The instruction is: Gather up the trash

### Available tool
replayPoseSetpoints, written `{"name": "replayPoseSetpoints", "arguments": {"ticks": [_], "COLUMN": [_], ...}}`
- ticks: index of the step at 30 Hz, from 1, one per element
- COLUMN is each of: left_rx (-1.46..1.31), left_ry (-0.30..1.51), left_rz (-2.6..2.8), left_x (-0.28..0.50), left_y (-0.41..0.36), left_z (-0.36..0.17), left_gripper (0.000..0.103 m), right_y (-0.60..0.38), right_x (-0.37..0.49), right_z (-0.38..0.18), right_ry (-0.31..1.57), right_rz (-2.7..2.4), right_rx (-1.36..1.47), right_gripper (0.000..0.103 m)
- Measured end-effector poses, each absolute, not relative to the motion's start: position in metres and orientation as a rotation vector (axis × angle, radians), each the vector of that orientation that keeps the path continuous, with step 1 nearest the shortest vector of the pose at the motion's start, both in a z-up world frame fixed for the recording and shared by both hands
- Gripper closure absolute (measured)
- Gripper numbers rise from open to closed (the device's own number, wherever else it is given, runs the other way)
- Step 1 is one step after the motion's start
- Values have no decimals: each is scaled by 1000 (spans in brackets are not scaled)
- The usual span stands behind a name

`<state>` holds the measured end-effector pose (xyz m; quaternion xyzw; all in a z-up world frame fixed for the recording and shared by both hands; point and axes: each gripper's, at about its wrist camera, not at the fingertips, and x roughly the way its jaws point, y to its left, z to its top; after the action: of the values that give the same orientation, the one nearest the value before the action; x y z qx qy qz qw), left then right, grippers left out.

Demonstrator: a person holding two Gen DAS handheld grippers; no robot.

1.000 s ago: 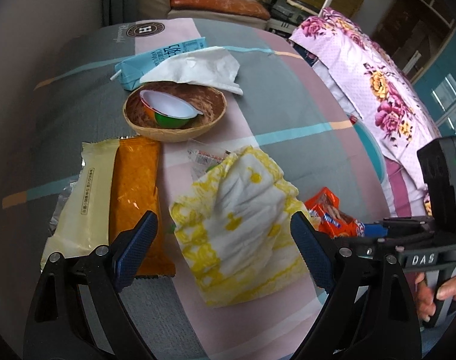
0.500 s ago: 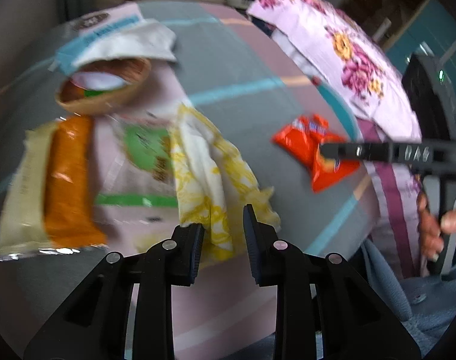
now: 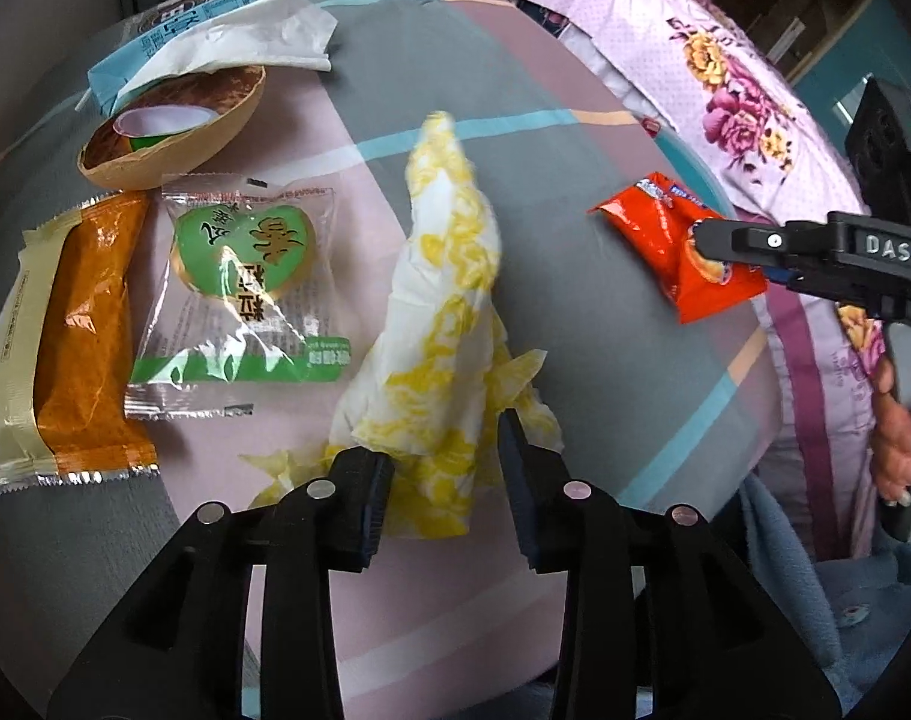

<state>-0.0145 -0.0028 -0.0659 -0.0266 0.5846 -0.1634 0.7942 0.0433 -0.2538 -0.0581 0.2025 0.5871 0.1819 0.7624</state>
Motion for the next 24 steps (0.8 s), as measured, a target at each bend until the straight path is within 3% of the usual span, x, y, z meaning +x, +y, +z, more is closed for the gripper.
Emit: {"name": "replayPoseSetpoints", "arguments": {"ticks": [2,6,18,24], "left_rx": [-87,-60,-35,-28], "left_ry": [1272,1294,1151,1160], "left_rz": [-390,-424,-427,-358], "left_x": [-15,-19,-25,3], "left_y": [-1,-8,2,11], "left_z": [-63,-64,-4,-17], "left_gripper": [67,51,50,50], "right_y": [-255,-260,-270,-270], "right_x": [44,43,38,37], "right_z": [-58,-57,-51,-47], "right_ry": [1273,1265,1239,1234], "right_rz": [399,406,401,406], "right_rx": [447,466,494,485], "right_gripper": [75,74,73,72]}}
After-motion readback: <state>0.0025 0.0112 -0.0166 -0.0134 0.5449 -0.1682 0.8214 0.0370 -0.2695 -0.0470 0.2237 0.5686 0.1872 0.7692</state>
